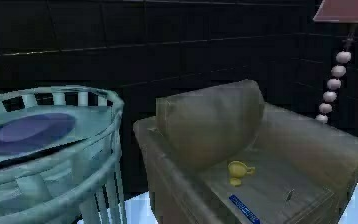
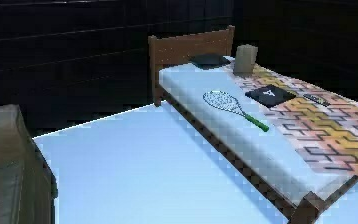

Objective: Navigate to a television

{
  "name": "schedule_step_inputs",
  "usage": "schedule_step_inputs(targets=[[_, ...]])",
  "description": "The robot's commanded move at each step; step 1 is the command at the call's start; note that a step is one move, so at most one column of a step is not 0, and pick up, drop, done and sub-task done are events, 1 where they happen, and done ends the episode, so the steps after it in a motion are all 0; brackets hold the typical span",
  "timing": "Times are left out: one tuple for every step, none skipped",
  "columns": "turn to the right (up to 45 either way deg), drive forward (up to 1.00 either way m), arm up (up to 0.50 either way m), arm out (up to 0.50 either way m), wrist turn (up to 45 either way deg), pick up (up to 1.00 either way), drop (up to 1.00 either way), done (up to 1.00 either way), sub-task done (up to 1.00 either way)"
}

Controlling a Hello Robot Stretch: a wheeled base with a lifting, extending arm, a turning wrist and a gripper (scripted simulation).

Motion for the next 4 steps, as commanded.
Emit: schedule_step_inputs(targets=[[45.0,0.00,0.00,0.00,0.0,0.00,0.00,0.00,0.00],[45.0,0.00,0.00,0.00,0.0,0.00,0.00,0.00,0.00],[45.0,0.00,0.00,0.00,0.0,0.00,0.00,0.00,0.00],[27.0,0.00,0.00,0.00,0.0,0.00,0.00,0.00,0.00]])
